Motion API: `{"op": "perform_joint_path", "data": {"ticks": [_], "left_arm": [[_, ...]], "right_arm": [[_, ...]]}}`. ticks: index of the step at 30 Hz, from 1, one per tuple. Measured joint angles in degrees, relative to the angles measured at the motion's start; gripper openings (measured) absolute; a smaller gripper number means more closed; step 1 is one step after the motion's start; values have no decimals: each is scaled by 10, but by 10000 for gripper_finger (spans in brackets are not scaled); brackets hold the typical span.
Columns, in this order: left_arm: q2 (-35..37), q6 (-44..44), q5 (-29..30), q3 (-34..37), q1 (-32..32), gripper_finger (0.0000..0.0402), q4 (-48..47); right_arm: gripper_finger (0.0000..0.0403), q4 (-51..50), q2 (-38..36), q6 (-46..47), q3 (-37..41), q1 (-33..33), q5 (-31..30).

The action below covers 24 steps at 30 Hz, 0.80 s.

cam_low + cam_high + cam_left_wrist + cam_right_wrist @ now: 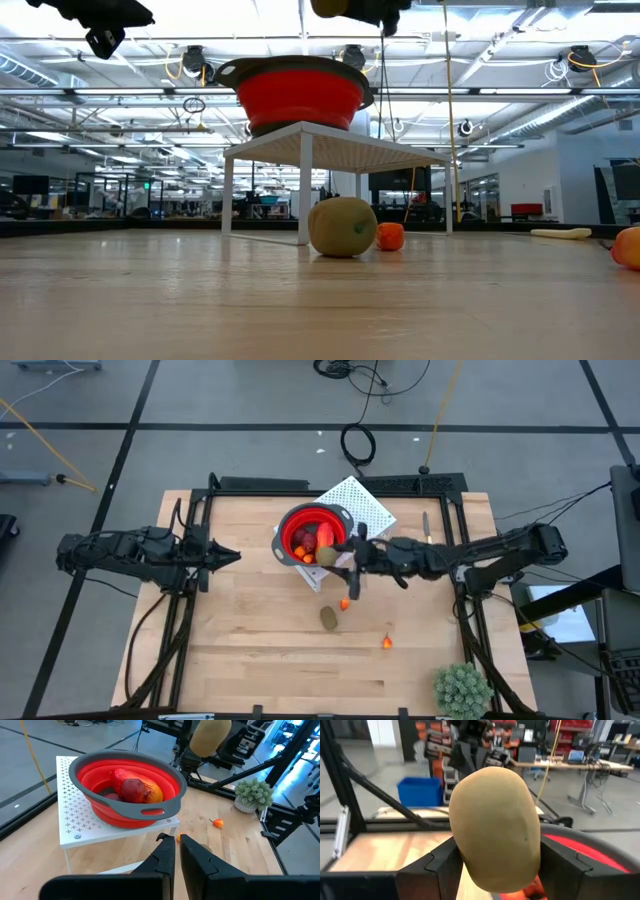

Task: Pick & Place Fruit
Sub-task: Put the kiwi into the red strainer bowl on the shelf

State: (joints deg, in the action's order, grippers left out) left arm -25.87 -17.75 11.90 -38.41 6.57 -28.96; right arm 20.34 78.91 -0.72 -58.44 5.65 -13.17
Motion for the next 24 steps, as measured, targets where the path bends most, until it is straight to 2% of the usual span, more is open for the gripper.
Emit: {"op": "perform_joint_path", "data": {"ticks": [5, 16, 21, 24], "left_arm": [[0, -4, 1, 0, 0, 26, 0], [0, -6, 2, 0, 0, 26, 0], [0, -5, 2, 0, 0, 26, 1], [0, -5, 2, 0, 0, 26, 1]], "right_arm": [[208, -91, 0, -7, -61, -35, 14], [208, -170, 0, -20, -113, -117, 15], [208, -184, 0, -1, -115, -142, 88], [208, -211, 0, 4, -115, -149, 105]]}}
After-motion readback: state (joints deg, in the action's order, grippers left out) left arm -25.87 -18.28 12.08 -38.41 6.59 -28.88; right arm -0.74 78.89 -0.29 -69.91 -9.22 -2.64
